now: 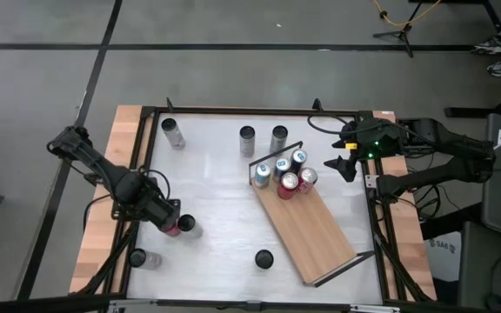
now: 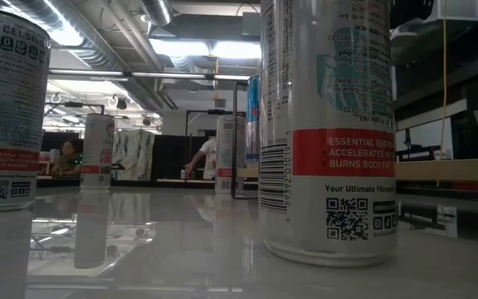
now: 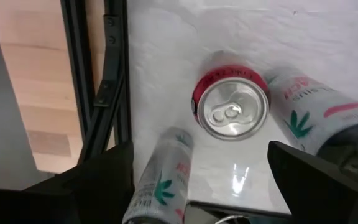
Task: Place canned beverage on shelf
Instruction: Put the red soda can on the shelf aligned with the other red soda cans
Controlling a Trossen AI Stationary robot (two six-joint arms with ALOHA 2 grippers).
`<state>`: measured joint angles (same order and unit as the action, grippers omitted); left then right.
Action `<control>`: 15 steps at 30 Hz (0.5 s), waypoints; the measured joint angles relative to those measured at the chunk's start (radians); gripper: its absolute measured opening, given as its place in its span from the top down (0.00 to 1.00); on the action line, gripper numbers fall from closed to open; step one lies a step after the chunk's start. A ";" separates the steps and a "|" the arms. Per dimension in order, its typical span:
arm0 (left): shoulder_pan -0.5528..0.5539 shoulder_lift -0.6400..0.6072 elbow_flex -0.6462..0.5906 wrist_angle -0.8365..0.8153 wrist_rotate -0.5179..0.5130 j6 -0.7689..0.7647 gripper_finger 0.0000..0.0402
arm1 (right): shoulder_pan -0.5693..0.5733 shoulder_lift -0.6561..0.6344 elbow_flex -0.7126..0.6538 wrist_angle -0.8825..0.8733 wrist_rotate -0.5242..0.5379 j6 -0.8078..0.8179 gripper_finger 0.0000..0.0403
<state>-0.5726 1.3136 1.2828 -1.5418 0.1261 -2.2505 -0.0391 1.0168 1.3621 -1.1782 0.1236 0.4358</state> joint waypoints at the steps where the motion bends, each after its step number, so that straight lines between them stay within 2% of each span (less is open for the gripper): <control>1: -0.001 0.000 -0.010 0.010 0.000 0.001 0.10 | 0.000 0.000 0.000 0.000 0.000 0.000 0.16; 15: 0.000 0.020 -0.037 0.091 -0.046 -0.002 0.10 | 0.000 0.000 0.000 0.003 0.000 0.000 0.16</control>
<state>-0.5725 1.3340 1.2461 -1.4505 0.0799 -2.2524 -0.0395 1.0168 1.3617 -1.1755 0.1237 0.4362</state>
